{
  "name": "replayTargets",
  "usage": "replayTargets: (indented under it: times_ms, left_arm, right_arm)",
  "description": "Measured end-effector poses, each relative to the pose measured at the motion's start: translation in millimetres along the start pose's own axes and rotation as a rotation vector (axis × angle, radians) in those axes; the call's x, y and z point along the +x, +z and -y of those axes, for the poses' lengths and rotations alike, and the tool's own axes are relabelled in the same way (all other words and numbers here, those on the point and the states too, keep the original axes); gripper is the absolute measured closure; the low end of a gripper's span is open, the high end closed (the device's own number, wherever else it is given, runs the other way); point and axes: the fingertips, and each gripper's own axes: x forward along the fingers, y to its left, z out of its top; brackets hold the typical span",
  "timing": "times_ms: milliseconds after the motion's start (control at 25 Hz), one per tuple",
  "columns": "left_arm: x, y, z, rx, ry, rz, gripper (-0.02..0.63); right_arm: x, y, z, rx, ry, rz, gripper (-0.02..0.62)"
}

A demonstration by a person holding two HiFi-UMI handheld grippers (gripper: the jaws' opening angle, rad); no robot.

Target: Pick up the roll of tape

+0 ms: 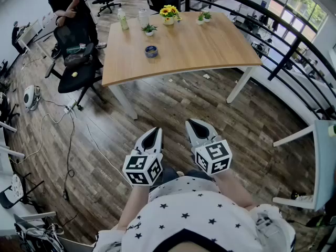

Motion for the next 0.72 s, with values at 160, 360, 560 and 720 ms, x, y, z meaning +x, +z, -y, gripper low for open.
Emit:
replayTargets:
  times_ms: [160, 360, 560, 720]
  left_arm:
    - [-1.3, -1.8, 2.1, 0.001, 0.0, 0.0, 0.6]
    - [-6.1, -3.0, 2.8, -0.002, 0.002, 0.002, 0.6]
    - [-6.2, -5.5, -1.1, -0.012, 0.018, -0.002, 0.6]
    - [-2.4, -5.2, -4.7, -0.018, 0.028, -0.001, 0.6]
  right_arm:
    - [-2.5, -2.0, -0.8, -0.002, 0.001, 0.0, 0.591]
    - [-4.9, -1.6, -5.0, -0.006, 0.005, -0.001, 0.59]
    - [-1.7, -6.0, -10.7, 0.003, 0.054, -0.022, 0.589]
    - [2.4, -9.5, -10.9, 0.002, 0.071, -0.028, 0.589]
